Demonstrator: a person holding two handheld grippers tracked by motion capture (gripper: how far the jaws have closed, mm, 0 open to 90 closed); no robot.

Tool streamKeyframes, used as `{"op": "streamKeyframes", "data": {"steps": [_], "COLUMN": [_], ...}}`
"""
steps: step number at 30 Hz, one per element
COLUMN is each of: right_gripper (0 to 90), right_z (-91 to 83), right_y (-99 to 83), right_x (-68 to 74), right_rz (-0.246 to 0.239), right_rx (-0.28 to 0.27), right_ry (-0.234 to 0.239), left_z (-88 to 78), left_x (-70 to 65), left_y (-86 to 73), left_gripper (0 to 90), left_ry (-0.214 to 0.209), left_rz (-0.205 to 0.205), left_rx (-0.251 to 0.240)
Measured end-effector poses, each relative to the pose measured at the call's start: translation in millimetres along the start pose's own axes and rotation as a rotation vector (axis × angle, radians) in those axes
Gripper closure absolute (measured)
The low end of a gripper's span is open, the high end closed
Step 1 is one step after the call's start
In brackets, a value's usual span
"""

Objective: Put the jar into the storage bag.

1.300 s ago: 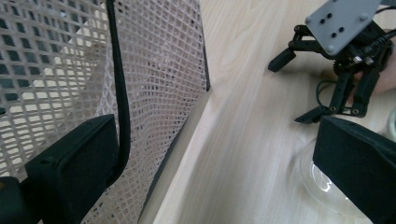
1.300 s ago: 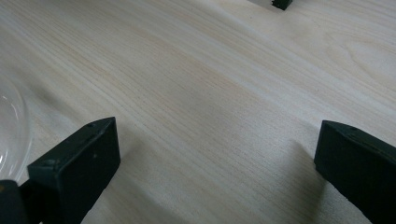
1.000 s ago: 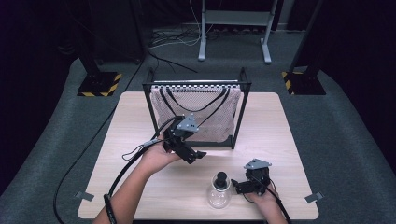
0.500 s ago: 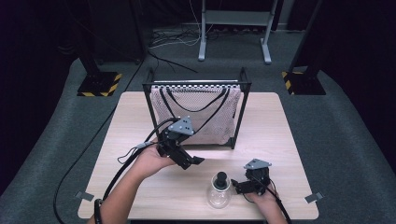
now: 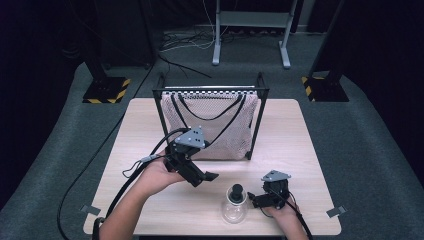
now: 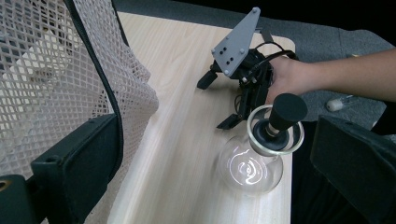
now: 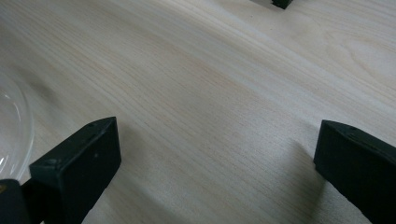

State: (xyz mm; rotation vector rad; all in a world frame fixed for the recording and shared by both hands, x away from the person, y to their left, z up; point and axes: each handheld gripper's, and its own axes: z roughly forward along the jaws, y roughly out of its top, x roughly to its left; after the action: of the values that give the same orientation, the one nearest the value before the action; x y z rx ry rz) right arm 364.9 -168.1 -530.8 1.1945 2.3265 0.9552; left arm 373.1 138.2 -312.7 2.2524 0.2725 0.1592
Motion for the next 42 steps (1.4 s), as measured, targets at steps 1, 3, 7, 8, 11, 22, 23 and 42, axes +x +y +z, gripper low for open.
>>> {"op": "streamKeyframes", "data": {"steps": [1,3,7,8,11,22,23,42], "right_gripper": [0.0,0.7,2.0,2.3,5.6,10.4,10.8,11.8], "right_z": [-0.3,-1.1,-3.0,-3.3,-5.1,-15.3,-16.1,-40.2], "right_y": [-0.1,-0.7,-2.0,-2.2,-2.4,4.7,6.0,10.3], "right_x": [-0.2,-1.1,-2.7,-3.1,-4.2,-1.3,-1.1,4.3], "right_rz": [-0.001,-0.009,-0.02,-0.023,-0.024,-0.059,-0.057,-0.121], "right_rx": [0.001,0.001,0.0,0.0,0.004,0.004,0.005,0.027], "right_ry": [0.003,0.011,0.025,0.027,0.029,0.07,0.076,0.2], "left_z": [-0.1,0.0,-0.6,-0.9,-1.7,-2.4,-2.2,-2.3], "left_x": [-0.1,0.0,0.3,0.3,0.0,0.8,0.6,0.2], "left_y": [-0.3,-1.1,-2.8,-3.0,-3.6,-3.7,-3.6,-7.8], "left_gripper": [1.7,1.7,1.7,1.7,1.7,1.5,1.5,1.2], "left_ry": [0.0,-0.001,-0.003,-0.005,-0.006,-0.019,-0.019,-0.015], "left_rz": [0.001,-0.003,-0.005,-0.006,-0.006,-0.007,-0.006,-0.011], "left_rx": [-0.002,-0.009,-0.017,-0.02,-0.027,-0.039,-0.038,-0.064]}}
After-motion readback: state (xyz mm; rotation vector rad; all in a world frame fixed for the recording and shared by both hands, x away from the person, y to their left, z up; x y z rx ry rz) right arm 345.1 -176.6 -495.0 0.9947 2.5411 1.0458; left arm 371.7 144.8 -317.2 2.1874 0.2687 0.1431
